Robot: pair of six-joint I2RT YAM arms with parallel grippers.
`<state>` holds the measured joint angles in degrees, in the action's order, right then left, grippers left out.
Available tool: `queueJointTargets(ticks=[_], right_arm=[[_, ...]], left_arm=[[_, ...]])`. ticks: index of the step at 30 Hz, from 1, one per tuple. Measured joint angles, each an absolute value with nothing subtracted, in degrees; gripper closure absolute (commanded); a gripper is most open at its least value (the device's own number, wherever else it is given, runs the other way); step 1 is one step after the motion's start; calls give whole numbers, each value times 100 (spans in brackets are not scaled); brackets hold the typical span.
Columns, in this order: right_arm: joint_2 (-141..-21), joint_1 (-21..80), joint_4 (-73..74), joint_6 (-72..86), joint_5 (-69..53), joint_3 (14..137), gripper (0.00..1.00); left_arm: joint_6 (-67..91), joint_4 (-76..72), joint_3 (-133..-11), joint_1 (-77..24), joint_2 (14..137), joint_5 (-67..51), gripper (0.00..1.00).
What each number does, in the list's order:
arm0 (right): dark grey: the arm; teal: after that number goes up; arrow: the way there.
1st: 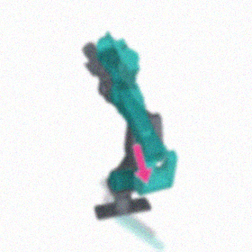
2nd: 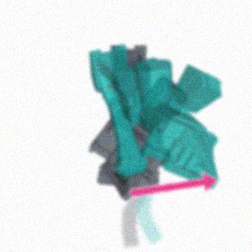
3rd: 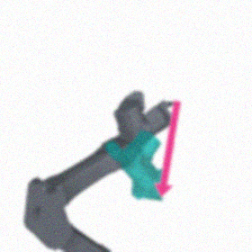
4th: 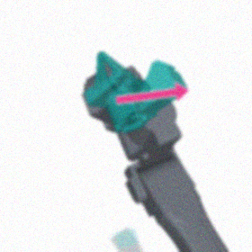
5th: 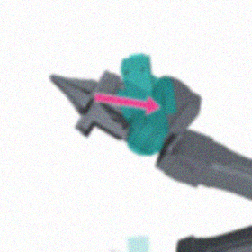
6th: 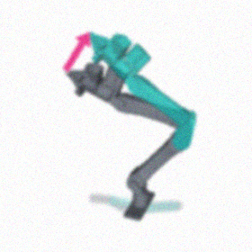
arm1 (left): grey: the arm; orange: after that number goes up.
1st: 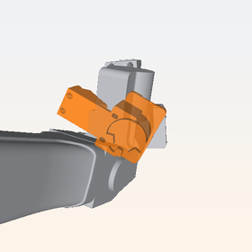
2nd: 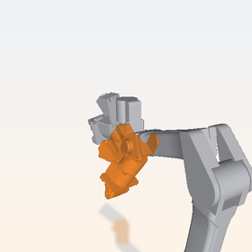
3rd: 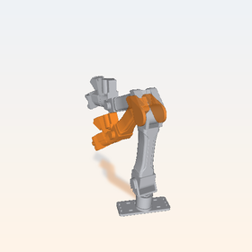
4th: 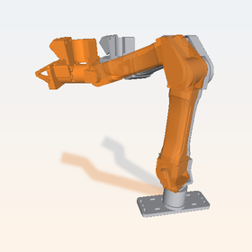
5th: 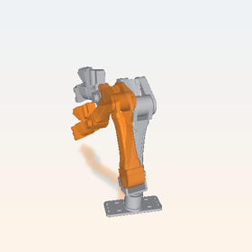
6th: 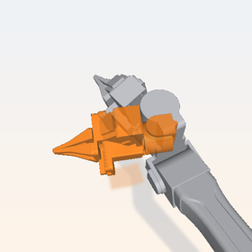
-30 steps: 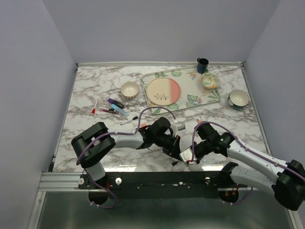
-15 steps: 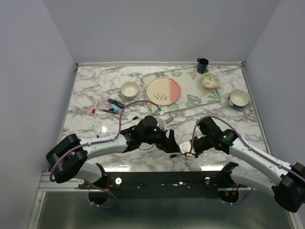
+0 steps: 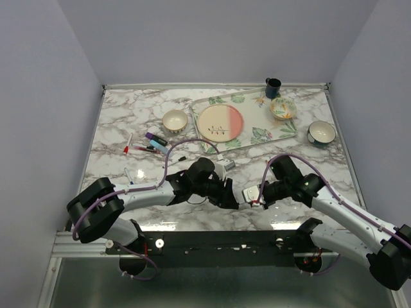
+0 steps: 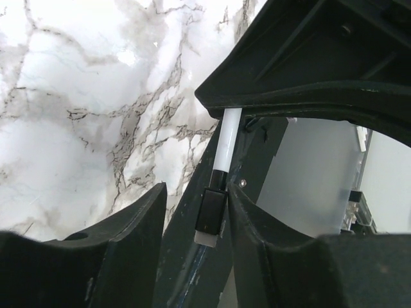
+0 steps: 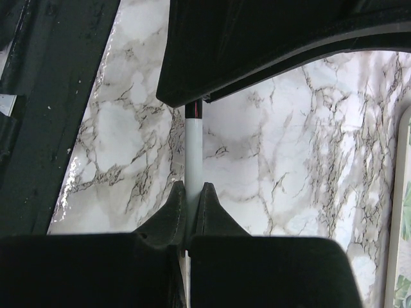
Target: Open the pen caps
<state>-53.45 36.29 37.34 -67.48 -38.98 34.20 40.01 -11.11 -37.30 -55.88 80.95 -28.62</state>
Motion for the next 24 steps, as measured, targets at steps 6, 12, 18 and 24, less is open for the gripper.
queueJointTargets(ticks=[6,12,18,24], right_arm=[[-5358,3629,3736,-6744,-3844,3420,99],[-5363,3629,3739,-6748,-3817,3420,99],[-5363,3629,3767,-6766,-3819,3417,99],[-5157,3522,3529,-6899,-3955,3411,100]], left_arm=[[4003,-1184,-3760,-5588,8213,-3103,66],[3977,-1216,-3815,-5588,8283,-3345,100],[3868,-1205,-3826,-5588,8283,-3494,100],[3640,-620,-3865,-5590,7679,-3105,100]])
